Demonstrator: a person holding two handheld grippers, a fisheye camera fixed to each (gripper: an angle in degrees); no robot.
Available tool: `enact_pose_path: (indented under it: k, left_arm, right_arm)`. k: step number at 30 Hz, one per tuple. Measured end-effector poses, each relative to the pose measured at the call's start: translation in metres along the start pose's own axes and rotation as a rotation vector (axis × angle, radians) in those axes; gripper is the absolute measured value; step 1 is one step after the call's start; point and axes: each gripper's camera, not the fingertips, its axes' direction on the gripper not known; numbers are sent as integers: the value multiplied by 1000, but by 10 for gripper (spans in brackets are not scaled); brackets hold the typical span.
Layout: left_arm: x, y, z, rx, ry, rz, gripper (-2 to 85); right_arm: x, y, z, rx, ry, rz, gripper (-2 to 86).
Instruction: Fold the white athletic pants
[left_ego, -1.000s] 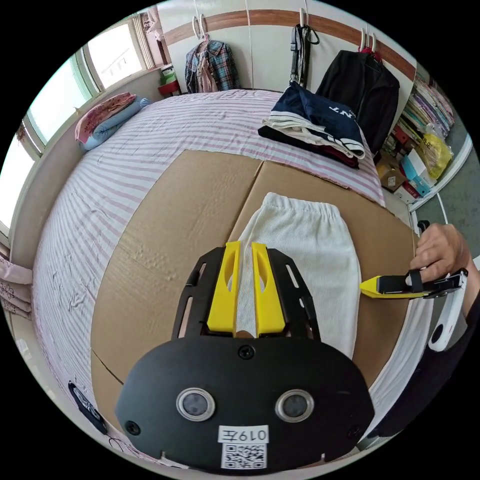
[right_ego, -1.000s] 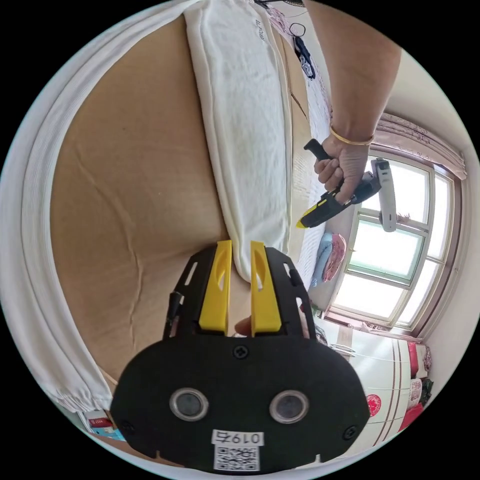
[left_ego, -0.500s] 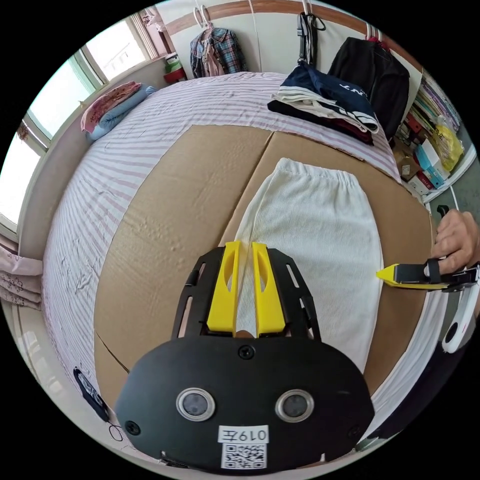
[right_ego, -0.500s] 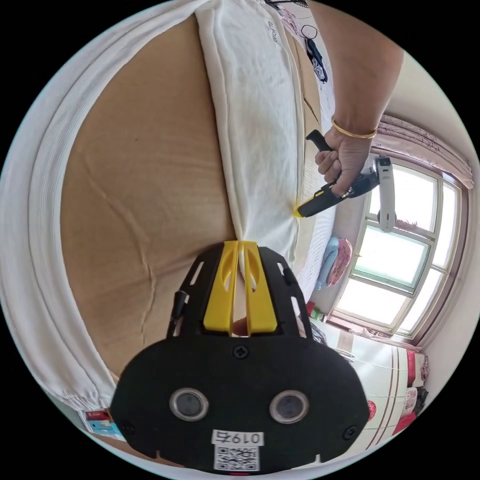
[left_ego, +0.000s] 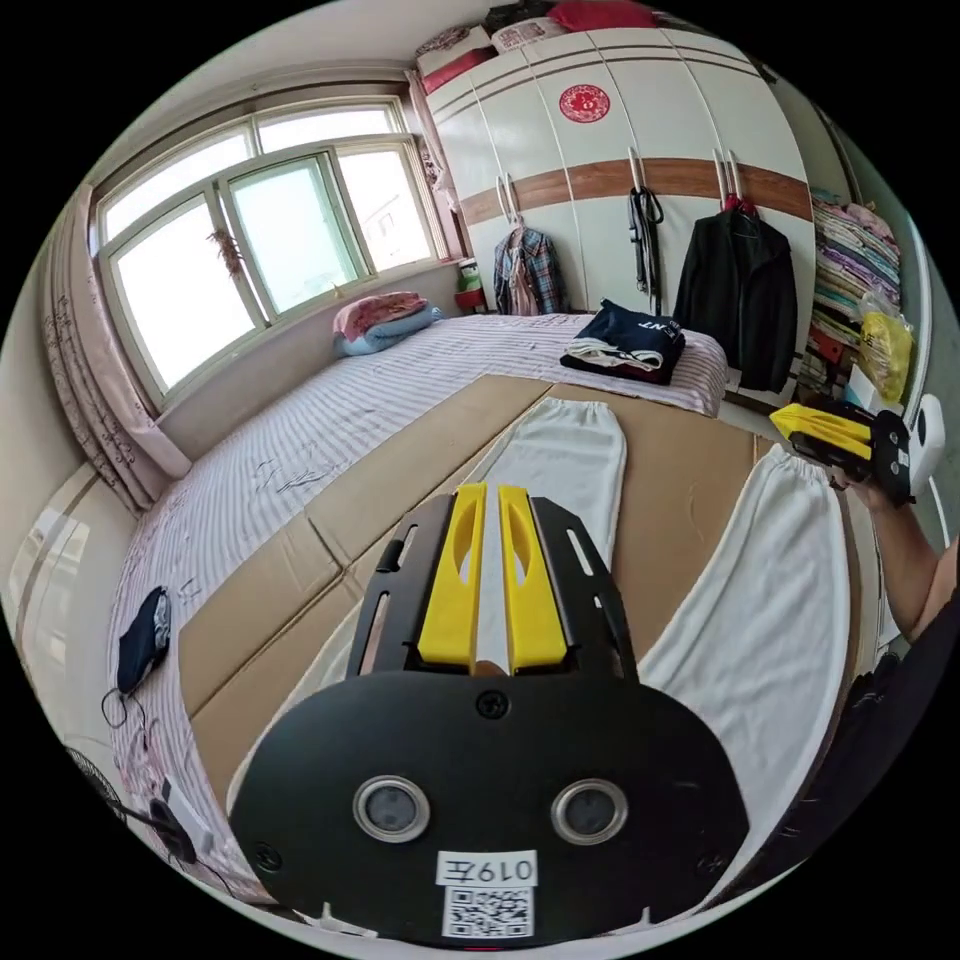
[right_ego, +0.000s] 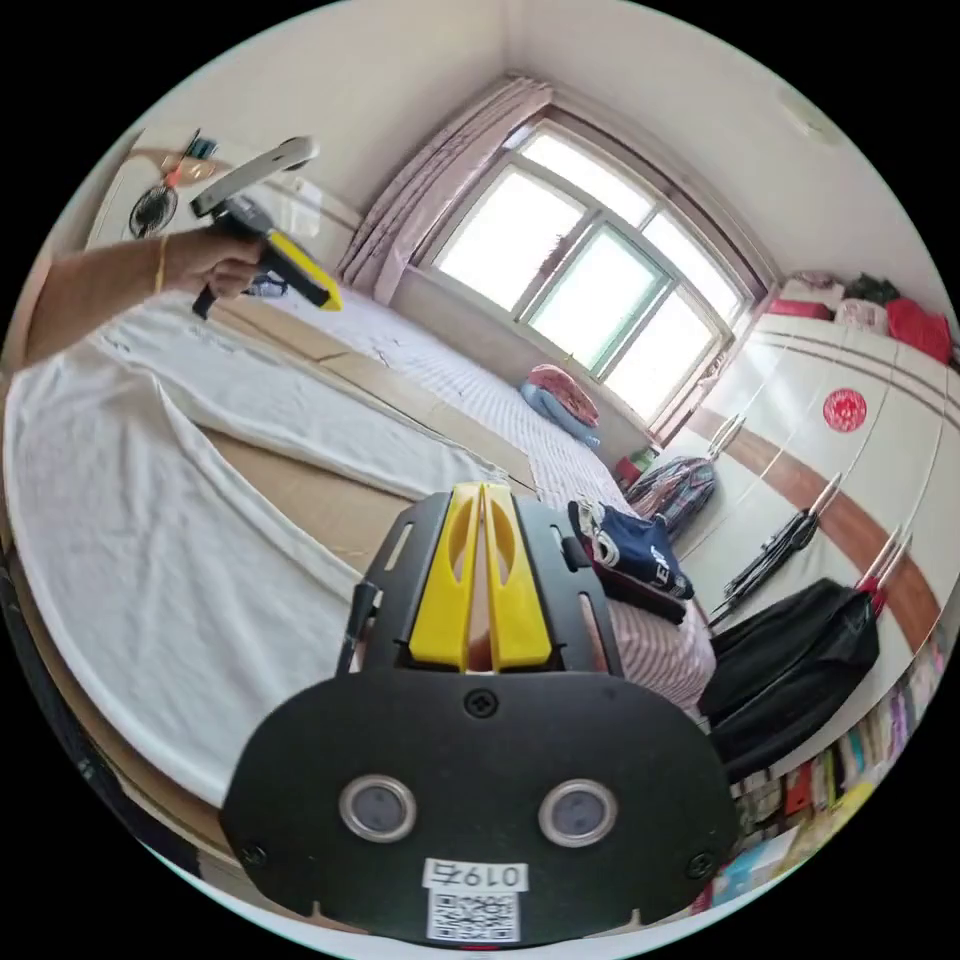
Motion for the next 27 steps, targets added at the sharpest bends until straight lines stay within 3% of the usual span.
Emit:
enact_pose_path:
  k: [2, 6, 9, 14, 17, 27]
  left_arm:
    - [19, 70, -60, -24, 0, -72, 13]
    - [61, 161, -110, -90, 100, -177, 12]
    - [110, 186, -136, -146, 166, -37, 10]
    - [184, 196, -157, -159, 59, 273, 7]
    - [201, 198, -161, -162, -3, 313, 7]
    - [211, 210, -186, -149, 386, 314, 8]
  right_arm:
    - [-8, -2, -9, 10, -161, 137, -9]
    - [-36, -27, -2, 12, -335, 32, -9]
    - [-51, -56, 24, -73, -495, -56, -8]
    - [-86, -94, 106, -285, -798, -238, 20]
    - [-93, -119, 139, -357, -964, -249, 39]
    - [-101, -168, 229, -545, -974, -362, 81]
